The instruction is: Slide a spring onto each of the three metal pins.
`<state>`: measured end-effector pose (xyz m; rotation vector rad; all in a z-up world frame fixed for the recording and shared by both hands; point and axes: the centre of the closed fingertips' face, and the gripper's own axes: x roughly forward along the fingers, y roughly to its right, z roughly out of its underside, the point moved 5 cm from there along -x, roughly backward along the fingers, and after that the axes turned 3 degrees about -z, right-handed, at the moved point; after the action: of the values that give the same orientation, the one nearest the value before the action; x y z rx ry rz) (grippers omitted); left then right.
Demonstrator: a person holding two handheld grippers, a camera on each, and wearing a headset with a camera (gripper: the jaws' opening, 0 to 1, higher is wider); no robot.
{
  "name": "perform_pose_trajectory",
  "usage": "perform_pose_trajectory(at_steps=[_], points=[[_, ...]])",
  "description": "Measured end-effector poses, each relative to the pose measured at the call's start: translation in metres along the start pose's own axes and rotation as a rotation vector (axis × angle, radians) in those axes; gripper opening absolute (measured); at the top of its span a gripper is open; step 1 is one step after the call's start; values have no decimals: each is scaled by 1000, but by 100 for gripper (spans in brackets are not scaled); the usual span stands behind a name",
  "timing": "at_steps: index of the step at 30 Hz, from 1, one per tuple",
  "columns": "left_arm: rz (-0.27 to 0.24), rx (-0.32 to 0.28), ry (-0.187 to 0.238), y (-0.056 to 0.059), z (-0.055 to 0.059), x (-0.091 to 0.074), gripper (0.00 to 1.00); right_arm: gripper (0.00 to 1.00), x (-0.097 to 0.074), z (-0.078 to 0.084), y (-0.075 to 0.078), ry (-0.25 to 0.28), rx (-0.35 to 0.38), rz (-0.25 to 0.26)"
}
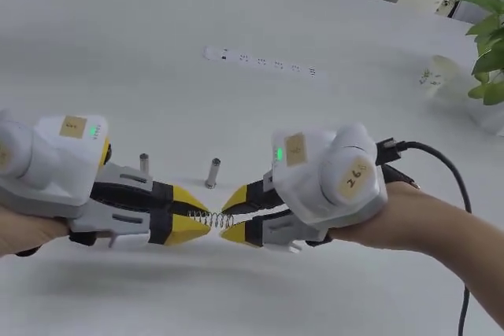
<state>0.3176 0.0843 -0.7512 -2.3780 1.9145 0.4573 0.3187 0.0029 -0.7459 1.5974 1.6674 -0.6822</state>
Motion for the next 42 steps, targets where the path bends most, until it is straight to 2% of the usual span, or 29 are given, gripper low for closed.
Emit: perform_pose_trajectory(at_steps=[3,15,24,32,38,42], points=[[5,2,-4,1,0,1,2,11,-1,2,1,4,5,10],[13,-11,-13,3,2,1,2,8,0,-2,-3,27,-14,-4],[11,-9,-28,2,6,-1,2,7,-7,-11,-2,34,-48,-2],[9,7,-48,2,10,-2,2,7,-12,-22,-2,65,-56,-14],[10,18,-54,4,11,-2,2,7,-14,-33,-2,123,-33,-31],[8,21,-57,3,10,-2,2,7,-15,-38,-2,131,-36,-30]])
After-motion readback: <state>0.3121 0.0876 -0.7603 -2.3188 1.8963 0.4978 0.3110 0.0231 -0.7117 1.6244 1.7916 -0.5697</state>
